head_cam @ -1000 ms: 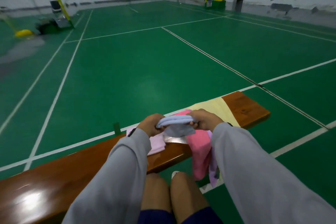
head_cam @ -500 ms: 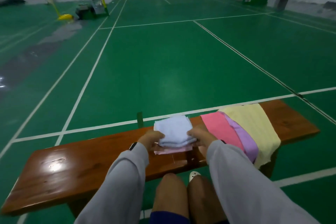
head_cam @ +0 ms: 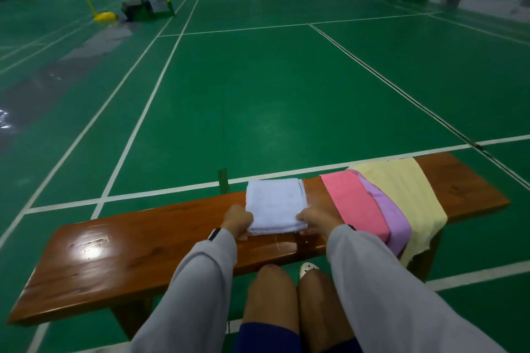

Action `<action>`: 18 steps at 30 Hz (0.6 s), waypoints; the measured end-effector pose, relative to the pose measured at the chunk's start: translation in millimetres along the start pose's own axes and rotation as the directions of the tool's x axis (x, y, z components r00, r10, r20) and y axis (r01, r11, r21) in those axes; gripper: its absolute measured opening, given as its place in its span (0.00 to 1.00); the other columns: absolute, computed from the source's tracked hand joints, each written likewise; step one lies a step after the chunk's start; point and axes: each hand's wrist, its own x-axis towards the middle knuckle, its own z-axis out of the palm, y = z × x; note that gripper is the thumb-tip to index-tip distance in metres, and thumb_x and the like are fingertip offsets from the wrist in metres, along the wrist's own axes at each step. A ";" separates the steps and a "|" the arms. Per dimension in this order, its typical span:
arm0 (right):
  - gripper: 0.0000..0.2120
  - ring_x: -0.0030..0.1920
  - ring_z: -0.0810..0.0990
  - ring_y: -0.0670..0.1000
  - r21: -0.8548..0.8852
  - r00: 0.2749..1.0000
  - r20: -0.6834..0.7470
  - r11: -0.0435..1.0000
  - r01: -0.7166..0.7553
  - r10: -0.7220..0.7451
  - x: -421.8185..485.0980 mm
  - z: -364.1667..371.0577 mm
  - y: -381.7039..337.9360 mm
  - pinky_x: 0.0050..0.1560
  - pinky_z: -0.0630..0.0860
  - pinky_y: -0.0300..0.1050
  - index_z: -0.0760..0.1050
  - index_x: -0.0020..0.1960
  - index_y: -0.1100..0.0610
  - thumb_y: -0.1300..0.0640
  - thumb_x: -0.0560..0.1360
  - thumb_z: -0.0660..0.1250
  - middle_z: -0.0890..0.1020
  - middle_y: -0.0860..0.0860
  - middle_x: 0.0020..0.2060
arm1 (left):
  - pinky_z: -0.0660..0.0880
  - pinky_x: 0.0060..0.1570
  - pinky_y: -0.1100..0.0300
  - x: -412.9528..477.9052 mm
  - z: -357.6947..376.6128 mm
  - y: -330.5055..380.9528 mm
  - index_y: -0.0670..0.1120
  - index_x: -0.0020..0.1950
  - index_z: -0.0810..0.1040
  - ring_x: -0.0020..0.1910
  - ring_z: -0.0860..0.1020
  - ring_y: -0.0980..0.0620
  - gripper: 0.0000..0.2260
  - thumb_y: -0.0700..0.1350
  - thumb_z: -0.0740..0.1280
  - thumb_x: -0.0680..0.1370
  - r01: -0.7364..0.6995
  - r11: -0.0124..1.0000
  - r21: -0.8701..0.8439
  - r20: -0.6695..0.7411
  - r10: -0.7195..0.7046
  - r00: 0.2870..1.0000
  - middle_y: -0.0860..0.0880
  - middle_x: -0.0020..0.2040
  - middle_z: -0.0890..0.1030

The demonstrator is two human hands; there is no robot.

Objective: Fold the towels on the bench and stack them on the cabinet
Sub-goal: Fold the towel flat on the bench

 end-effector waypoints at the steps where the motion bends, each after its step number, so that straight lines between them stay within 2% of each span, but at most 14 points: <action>1: 0.15 0.50 0.82 0.59 -0.056 1.000 -0.009 0.998 -0.016 0.015 -3.9 2.1 3.7 0.41 0.86 0.53 0.75 0.59 0.58 0.64 0.73 0.70 0.79 0.58 0.58 | 0.85 0.43 0.49 2.1 5.5 -8.0 0.41 0.58 0.73 0.42 0.83 0.44 0.06 0.41 0.64 0.83 0.053 0.999 0.010 0.011 -0.053 0.999 0.42 0.46 0.79; 3: 0.17 0.51 0.81 0.57 -0.272 0.993 -0.071 0.959 0.076 -0.099 -12.4 5.5 2.9 0.47 0.84 0.52 0.73 0.59 0.56 0.57 0.71 0.69 0.79 0.55 0.56 | 0.84 0.43 0.50 0.2 9.3 -12.1 0.40 0.65 0.71 0.45 0.83 0.44 0.13 0.42 0.65 0.82 0.092 0.995 -0.037 0.025 -0.091 0.995 0.42 0.48 0.78; 4: 0.20 0.53 0.80 0.57 -0.426 0.971 -0.123 0.895 0.135 -0.205 -17.6 6.9 -2.9 0.50 0.82 0.51 0.72 0.61 0.55 0.53 0.71 0.68 0.79 0.54 0.56 | 0.83 0.42 0.50 0.8 7.5 -11.1 0.40 0.67 0.69 0.48 0.82 0.43 0.17 0.42 0.66 0.81 0.077 0.996 -0.039 0.002 -0.076 0.997 0.42 0.50 0.77; 5: 0.24 0.57 0.79 0.58 -0.585 0.932 -0.162 0.793 0.173 -0.323 -21.2 7.3 -9.0 0.54 0.79 0.50 0.71 0.65 0.56 0.51 0.71 0.68 0.78 0.55 0.59 | 0.81 0.44 0.49 2.7 5.4 -9.2 0.40 0.70 0.66 0.51 0.80 0.41 0.20 0.42 0.66 0.80 0.010 1.000 0.001 -0.039 -0.010 0.999 0.42 0.53 0.76; 7: 0.28 0.65 0.74 0.60 -0.786 0.849 -0.122 0.573 0.233 -0.513 -23.8 11.1 -20.8 0.61 0.72 0.50 0.67 0.71 0.58 0.50 0.74 0.67 0.74 0.57 0.66 | 0.77 0.59 0.46 11.0 0.3 -4.1 0.44 0.74 0.64 0.61 0.75 0.38 0.25 0.43 0.66 0.78 -0.197 0.967 0.161 -0.118 0.217 0.969 0.40 0.64 0.74; 9: 0.26 0.70 0.69 0.61 -0.855 0.828 0.023 0.418 0.307 -0.560 -16.3 21.8 -26.4 0.66 0.68 0.52 0.65 0.73 0.58 0.50 0.78 0.63 0.70 0.58 0.70 | 0.67 0.72 0.44 18.3 1.0 0.7 0.47 0.79 0.63 0.73 0.66 0.37 0.28 0.45 0.64 0.80 -0.385 0.834 0.396 -0.108 0.458 0.882 0.41 0.75 0.68; 11: 0.24 0.74 0.65 0.62 -0.855 0.823 0.132 0.356 0.376 -0.553 5.3 34.3 -22.4 0.72 0.65 0.56 0.63 0.74 0.56 0.50 0.80 0.60 0.67 0.59 0.73 | 0.57 0.78 0.46 25.9 8.6 5.7 0.49 0.82 0.58 0.80 0.57 0.40 0.27 0.48 0.60 0.83 -0.476 0.657 0.584 -0.016 0.596 0.803 0.44 0.82 0.60; 13: 0.25 0.80 0.55 0.64 -0.861 0.830 0.185 0.321 0.395 -0.525 26.2 44.6 -14.8 0.79 0.55 0.61 0.59 0.78 0.56 0.50 0.83 0.56 0.59 0.60 0.79 | 0.53 0.80 0.46 33.9 19.8 8.1 0.50 0.84 0.54 0.83 0.49 0.41 0.27 0.51 0.56 0.85 -0.493 0.552 0.673 0.064 0.621 0.781 0.46 0.84 0.53; 15: 0.29 0.82 0.46 0.63 -0.871 0.831 0.200 0.294 0.394 -0.519 38.2 49.3 -8.6 0.80 0.45 0.62 0.51 0.82 0.56 0.47 0.85 0.51 0.50 0.60 0.82 | 0.51 0.80 0.44 39.9 32.6 5.6 0.50 0.84 0.50 0.83 0.45 0.41 0.26 0.54 0.50 0.87 -0.484 0.504 0.715 0.100 0.612 0.785 0.46 0.84 0.49; 18: 0.31 0.82 0.44 0.62 -0.898 0.785 0.201 0.210 0.386 -0.585 57.1 50.3 2.5 0.80 0.43 0.64 0.45 0.84 0.55 0.43 0.85 0.46 0.47 0.60 0.83 | 0.47 0.80 0.44 50.2 52.4 -3.1 0.50 0.85 0.46 0.83 0.42 0.43 0.27 0.55 0.45 0.87 -0.451 0.480 0.752 0.081 0.612 0.787 0.47 0.85 0.45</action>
